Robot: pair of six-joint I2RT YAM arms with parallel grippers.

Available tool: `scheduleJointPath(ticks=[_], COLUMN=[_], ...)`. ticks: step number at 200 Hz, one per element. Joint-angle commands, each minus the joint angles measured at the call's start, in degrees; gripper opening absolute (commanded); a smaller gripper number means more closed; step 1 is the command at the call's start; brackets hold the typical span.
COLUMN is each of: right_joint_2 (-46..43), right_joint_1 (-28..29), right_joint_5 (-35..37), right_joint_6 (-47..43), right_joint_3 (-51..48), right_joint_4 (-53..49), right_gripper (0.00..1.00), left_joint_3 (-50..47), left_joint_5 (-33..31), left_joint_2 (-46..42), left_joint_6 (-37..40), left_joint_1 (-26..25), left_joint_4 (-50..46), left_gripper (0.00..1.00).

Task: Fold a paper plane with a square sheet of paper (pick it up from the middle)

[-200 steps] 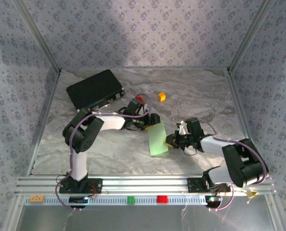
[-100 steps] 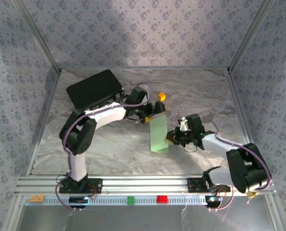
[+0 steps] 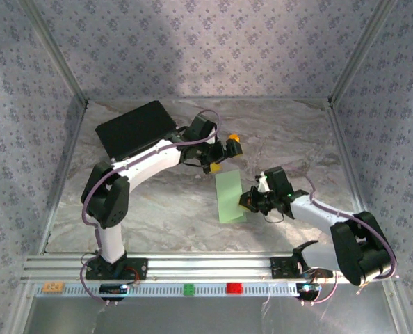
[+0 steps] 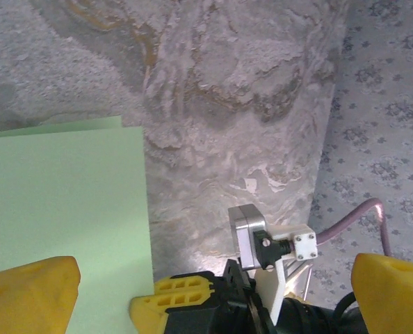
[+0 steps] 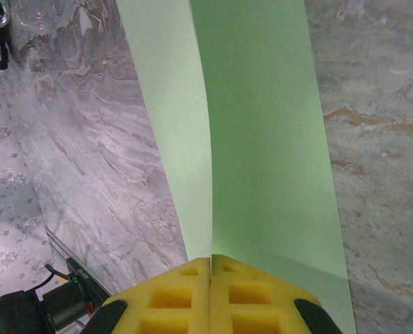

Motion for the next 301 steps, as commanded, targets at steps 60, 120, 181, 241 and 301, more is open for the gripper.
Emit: scheduleJointPath(ticks=[60, 120, 181, 241, 301], right_joint_2=[-4.16, -1.61, -1.28, -0.21, -1.95], right_joint_1=[0.6, 0.31, 0.41, 0.5, 1.31], right_joint_5=[2.97, 2.61, 2.5, 3.71, 4.91], right_joint_6=[0.29, 0.13, 0.3, 1.12, 3.93], right_joint_3=[1.47, 1.64, 1.98, 0.95, -0.52], right_joint_4=[-4.6, -3.01, -2.86, -1.42, 0.18], right_gripper=[0.01, 0.01, 0.01, 0.01, 0.01], left_joint_3=[3.34, 3.72, 5.75, -2.9, -23.72], left_joint_5=[0.96, -0.71, -0.62, -1.08, -8.19], left_joint_2=[-1.91, -2.62, -1.91, -7.08, -19.01], left_joint_6=[-0.07, 1.19, 2.4, 3.86, 7.58], left_joint_1=[0.43, 0.64, 0.64, 1.0, 0.98], left_joint_4=[-3.81, -4.86, -6.83, 0.07, 15.99], left_gripper=[0.99, 0.99, 0.99, 1.0, 0.98])
